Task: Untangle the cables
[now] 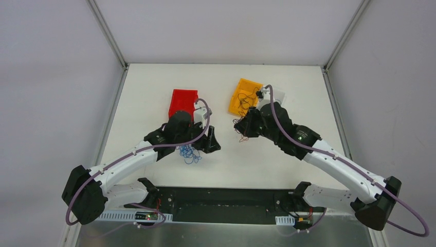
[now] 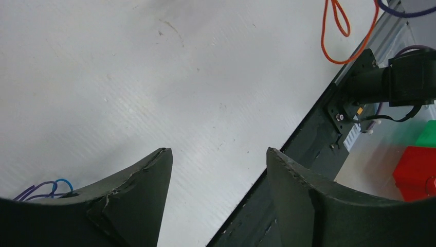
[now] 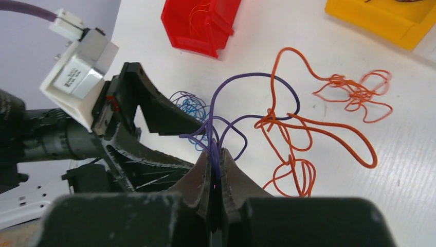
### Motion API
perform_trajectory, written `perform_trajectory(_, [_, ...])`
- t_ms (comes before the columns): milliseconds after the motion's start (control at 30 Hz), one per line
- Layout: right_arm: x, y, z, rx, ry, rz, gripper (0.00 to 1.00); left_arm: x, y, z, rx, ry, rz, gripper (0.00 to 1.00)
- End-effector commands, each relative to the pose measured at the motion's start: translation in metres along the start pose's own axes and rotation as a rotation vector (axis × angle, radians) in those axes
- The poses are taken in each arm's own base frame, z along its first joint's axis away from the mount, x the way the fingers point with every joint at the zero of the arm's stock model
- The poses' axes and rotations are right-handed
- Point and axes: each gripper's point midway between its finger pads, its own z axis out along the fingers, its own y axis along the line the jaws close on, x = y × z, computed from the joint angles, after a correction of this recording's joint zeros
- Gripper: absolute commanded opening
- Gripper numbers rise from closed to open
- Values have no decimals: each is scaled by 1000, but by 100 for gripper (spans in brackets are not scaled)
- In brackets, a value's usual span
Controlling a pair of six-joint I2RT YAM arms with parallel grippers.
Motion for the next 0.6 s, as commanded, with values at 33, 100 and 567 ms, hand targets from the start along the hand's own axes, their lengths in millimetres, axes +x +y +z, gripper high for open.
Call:
perform_trajectory(33, [-10, 28, -17, -82, 75, 64, 0, -32, -7, -1, 13, -93, 105, 72])
perform_trajectory(100, [-11, 35, -21, -107, 100, 94, 0, -41, -10, 0, 32, -137, 157, 74])
perform_trajectory(567, [-20, 65, -30, -245, 166, 271, 0, -52, -40, 3, 204, -275, 326, 80])
